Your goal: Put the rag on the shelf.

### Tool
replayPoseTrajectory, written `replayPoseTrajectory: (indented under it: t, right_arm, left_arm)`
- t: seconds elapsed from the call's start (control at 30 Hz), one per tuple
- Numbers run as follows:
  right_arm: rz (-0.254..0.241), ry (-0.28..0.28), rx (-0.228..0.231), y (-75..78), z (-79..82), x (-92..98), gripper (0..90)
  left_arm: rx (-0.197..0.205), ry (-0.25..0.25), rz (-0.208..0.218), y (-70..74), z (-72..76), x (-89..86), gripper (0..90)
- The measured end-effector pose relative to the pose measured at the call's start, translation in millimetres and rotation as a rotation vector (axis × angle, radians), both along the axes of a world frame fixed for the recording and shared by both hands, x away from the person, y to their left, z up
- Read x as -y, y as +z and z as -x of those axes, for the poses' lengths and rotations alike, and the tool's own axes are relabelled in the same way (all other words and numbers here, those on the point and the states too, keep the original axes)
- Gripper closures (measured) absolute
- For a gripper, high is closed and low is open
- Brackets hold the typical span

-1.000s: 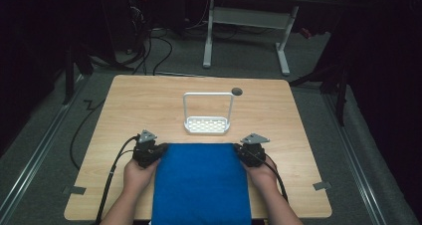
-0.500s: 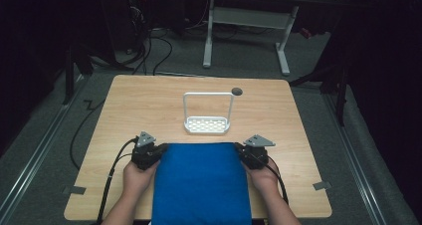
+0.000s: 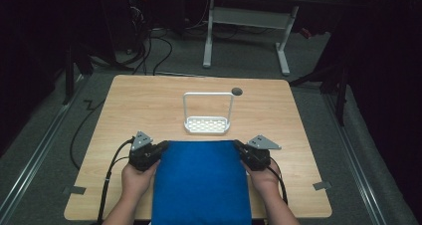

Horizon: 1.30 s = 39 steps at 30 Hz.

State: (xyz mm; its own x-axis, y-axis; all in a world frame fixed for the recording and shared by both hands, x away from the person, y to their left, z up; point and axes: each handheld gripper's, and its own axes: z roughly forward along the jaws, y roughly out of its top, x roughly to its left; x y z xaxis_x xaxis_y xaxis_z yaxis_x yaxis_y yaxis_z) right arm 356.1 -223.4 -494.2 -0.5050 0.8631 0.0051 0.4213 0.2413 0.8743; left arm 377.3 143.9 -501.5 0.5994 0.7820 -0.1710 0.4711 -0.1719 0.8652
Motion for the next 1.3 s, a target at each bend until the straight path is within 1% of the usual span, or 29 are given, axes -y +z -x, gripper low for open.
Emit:
replayPoseTrajectory:
  t: [0.07,0.17,0.3,0.33,0.4,0.47,0.5,0.57,0.7,0.73,0.83,0.9,0.93,1.03,1.13,1.2,1.3]
  right_arm:
    - [-0.005,-0.002,0.015,2.4,0.8,1.1,88.3]
    - [-0.027,-0.006,0.044,7.5,3.3,3.7,88.3]
    - [-0.038,-0.014,0.081,13.4,7.3,6.0,88.3]
    - [-0.039,-0.017,0.086,14.5,8.2,6.0,88.3]
    - [-0.040,-0.015,0.104,17.5,9.7,6.5,88.4]
    - [-0.054,-0.018,0.111,19.9,11.6,7.0,88.3]
    - [-0.052,-0.019,0.120,21.8,12.3,7.5,88.3]
    - [-0.059,-0.018,0.133,24.7,12.8,8.8,88.3]
    - [-0.078,-0.019,0.143,29.9,13.6,10.8,88.3]
    - [-0.075,-0.020,0.148,31.7,13.8,10.9,88.4]
    - [-0.089,-0.023,0.175,40.2,15.1,10.9,88.4]
    - [-0.091,-0.027,0.194,46.1,16.3,10.7,88.4]
    - [-0.093,-0.027,0.208,49.0,16.4,10.8,88.4]
    - [-0.099,-0.033,0.222,54.5,16.3,11.1,88.4]
    - [-0.107,-0.035,0.247,61.8,15.7,11.6,88.4]
    - [-0.119,-0.039,0.260,66.8,15.1,11.4,88.4]
    - [-0.125,-0.038,0.279,74.0,14.1,11.0,88.4]
  left_arm:
    - [0.010,0.006,0.013,2.5,0.8,-0.4,87.5]
    - [0.024,0.008,0.031,6.9,3.1,-1.0,87.5]
    - [0.048,0.006,0.030,13.5,7.4,0.8,87.5]
    - [0.062,0.008,0.029,16.3,8.9,1.8,87.5]
    - [0.078,0.006,0.025,21.3,10.4,3.1,87.6]
    - [0.090,0.009,0.024,25.2,11.4,3.3,87.5]
    - [0.092,0.010,0.025,26.2,11.8,3.0,87.6]
    - [0.093,0.013,0.041,28.5,12.4,1.2,87.6]
    - [0.103,0.026,0.064,32.9,12.1,-1.3,87.6]
    - [0.111,0.031,0.076,36.0,11.9,-2.6,87.6]
    - [0.127,0.036,0.090,43.0,12.2,-5.1,87.7]
    - [0.149,0.037,0.099,51.0,12.6,-7.0,87.8]
    - [0.154,0.037,0.101,53.1,12.6,-7.5,87.8]
    - [0.178,0.041,0.097,61.5,13.2,-8.8,87.8]
    - [0.200,0.042,0.090,68.8,13.8,-8.5,87.9]
    - [0.212,0.043,0.095,74.3,13.7,-8.0,87.9]
    - [0.233,0.041,0.104,81.8,13.9,-7.2,87.9]
